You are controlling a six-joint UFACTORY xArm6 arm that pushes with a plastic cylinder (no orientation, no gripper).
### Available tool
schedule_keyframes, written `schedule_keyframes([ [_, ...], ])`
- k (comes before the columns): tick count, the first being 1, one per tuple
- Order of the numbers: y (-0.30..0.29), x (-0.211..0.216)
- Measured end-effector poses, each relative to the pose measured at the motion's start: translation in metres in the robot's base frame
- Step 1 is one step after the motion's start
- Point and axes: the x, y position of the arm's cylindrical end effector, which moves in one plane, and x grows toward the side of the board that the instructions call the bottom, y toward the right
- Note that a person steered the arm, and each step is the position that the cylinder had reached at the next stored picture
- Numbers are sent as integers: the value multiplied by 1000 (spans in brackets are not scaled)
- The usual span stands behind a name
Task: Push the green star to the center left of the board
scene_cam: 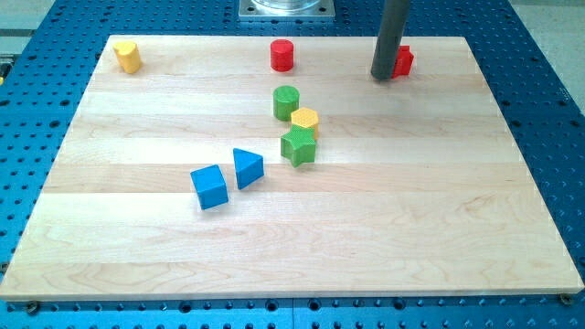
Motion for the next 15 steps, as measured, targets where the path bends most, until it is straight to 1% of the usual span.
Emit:
schedule_keyframes([
  [1,7,-4],
  [2,27,-17],
  [3,20,-16],
  [4,-45,40],
  [5,-57,102],
  [6,-60,137],
  [8,-65,180],
  [10,-69,180],
  [11,-102,180],
  [13,-151,131],
  [15,-282,134],
])
